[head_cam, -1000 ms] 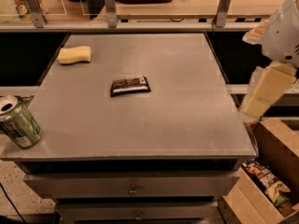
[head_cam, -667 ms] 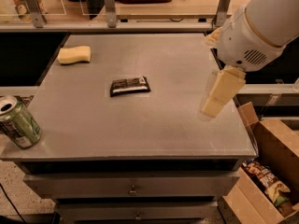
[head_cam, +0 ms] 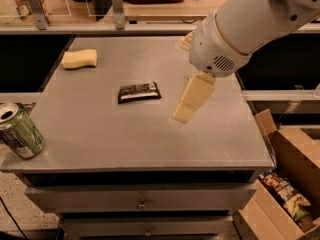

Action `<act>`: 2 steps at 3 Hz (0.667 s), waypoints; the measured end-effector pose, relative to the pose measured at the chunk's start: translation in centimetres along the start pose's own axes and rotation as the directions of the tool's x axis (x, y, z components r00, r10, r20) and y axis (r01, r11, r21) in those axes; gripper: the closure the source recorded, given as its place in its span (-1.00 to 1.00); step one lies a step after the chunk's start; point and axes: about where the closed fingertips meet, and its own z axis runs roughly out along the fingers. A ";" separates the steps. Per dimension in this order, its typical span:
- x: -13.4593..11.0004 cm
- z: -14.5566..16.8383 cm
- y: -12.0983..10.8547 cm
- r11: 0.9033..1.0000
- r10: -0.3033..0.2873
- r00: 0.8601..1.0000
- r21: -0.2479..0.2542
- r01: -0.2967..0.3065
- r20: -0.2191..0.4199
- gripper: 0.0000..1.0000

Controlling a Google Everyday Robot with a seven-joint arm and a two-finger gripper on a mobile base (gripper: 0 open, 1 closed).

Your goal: Move green can near sponge

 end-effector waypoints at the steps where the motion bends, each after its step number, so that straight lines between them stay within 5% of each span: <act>1: -1.3 1.0 -0.1 1.000 -0.016 0.996 0.018 0.014 0.082 -1.00; 2: -8.1 5.0 -0.2 0.995 -0.098 0.948 0.032 0.093 0.302 -1.00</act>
Offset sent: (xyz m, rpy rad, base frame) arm 0.0301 0.2133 0.0217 0.5617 -0.2286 0.3225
